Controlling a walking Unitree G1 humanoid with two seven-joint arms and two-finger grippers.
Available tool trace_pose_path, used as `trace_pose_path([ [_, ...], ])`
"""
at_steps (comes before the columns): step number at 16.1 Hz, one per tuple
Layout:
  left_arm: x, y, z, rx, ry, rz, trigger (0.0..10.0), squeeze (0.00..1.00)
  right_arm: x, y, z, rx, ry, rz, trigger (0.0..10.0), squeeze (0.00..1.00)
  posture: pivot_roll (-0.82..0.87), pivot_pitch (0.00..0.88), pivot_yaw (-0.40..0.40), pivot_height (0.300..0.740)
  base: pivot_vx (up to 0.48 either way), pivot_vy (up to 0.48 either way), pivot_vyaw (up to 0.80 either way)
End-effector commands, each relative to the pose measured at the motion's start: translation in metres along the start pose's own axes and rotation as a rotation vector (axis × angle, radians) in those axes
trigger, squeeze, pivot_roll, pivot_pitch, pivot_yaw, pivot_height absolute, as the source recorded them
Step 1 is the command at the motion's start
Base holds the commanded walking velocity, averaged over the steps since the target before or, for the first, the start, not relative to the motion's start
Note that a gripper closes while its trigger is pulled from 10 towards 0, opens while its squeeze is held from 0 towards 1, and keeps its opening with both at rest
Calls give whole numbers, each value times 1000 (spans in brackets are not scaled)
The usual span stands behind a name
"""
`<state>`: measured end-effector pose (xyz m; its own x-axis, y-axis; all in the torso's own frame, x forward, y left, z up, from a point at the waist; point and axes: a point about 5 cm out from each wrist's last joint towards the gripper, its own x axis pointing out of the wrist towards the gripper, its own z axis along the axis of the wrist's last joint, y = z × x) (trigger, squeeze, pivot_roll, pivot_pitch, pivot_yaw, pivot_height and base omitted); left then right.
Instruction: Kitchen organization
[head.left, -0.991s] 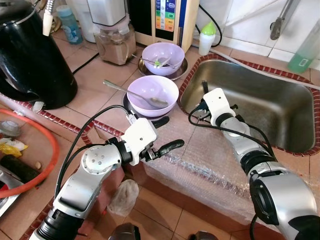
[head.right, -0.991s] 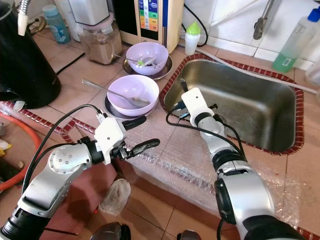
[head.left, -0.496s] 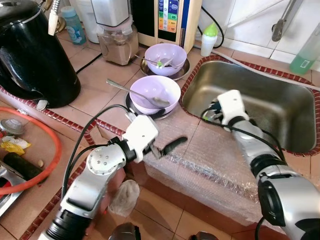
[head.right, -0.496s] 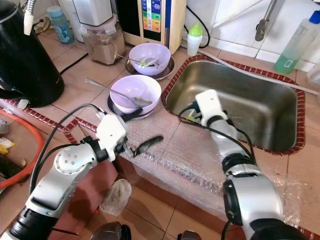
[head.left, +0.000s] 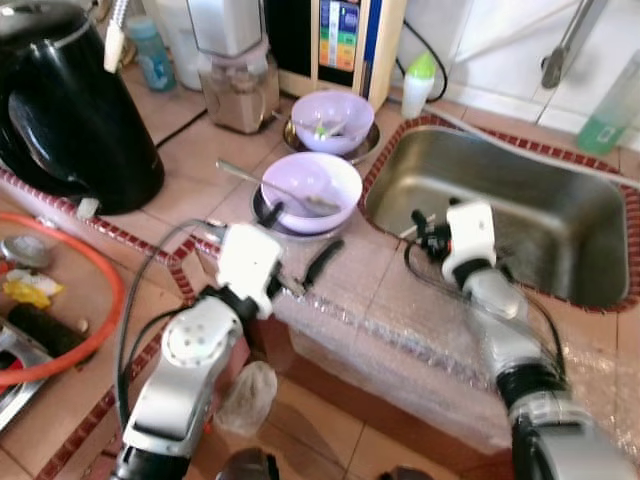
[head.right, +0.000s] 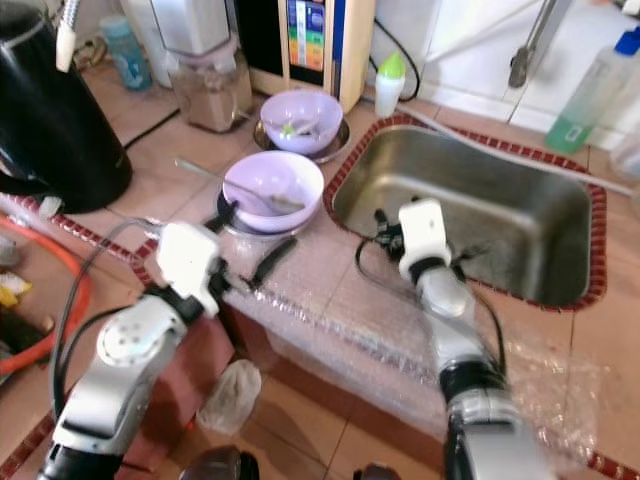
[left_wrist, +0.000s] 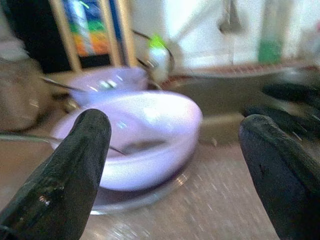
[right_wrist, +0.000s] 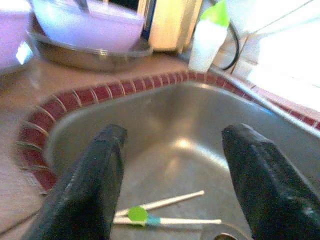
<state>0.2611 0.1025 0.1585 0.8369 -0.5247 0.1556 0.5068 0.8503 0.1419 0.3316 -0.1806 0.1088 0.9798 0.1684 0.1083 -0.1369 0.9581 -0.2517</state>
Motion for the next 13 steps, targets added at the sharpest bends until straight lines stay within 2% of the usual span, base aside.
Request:
trace_pose_path([
  [1, -4, 4, 3, -6, -16, 44, 10000, 0, 0, 2, 14, -16, -61, -21, 10000, 1000, -10, 0, 14, 740, 0, 0, 0],
  [2, -10, 9, 3, -11, -16, 103, 10000, 0, -11, 17, 19, -51, -108, -10, 10000, 1000, -10, 0, 16, 740, 0, 0, 0],
  [3, -13, 11, 2, -15, -12, 131, 10000, 0, -17, 24, 21, -42, -121, -20, 10000, 1000, -7, 0, 17, 740, 0, 0, 0],
  [4, -15, 12, 1, -33, -11, 144, 10000, 0, -22, 32, 23, 7, -123, -41, 10000, 1000, -10, 0, 17, 740, 0, 0, 0],
  [6, -12, 12, 5, -66, -38, 151, 10000, 0, -29, 43, 24, 13, -116, 16, 10000, 1000, -22, 0, 16, 740, 0, 0, 0],
  [8, -8, 11, 9, -68, -54, 144, 10000, 0, -30, 40, 22, 9, -102, 23, 10000, 510, -23, 0, 14, 740, 0, 0, -522],
  [9, -7, 11, 11, -71, -64, 147, 10000, 0, -28, 33, 23, 5, -98, 5, 10000, 0, -25, 0, 14, 740, 0, 0, -531],
  [11, -5, 11, 16, -80, -82, 155, 10000, 0, -26, 24, 26, 0, -90, -26, 10000, 0, -22, 0, 15, 740, 0, 0, -266],
  [13, -5, 11, 19, -82, -97, 157, 10000, 0, -25, 24, 32, -2, -89, -35, 10000, 0, -21, 0, 13, 740, 0, 0, 0],
])
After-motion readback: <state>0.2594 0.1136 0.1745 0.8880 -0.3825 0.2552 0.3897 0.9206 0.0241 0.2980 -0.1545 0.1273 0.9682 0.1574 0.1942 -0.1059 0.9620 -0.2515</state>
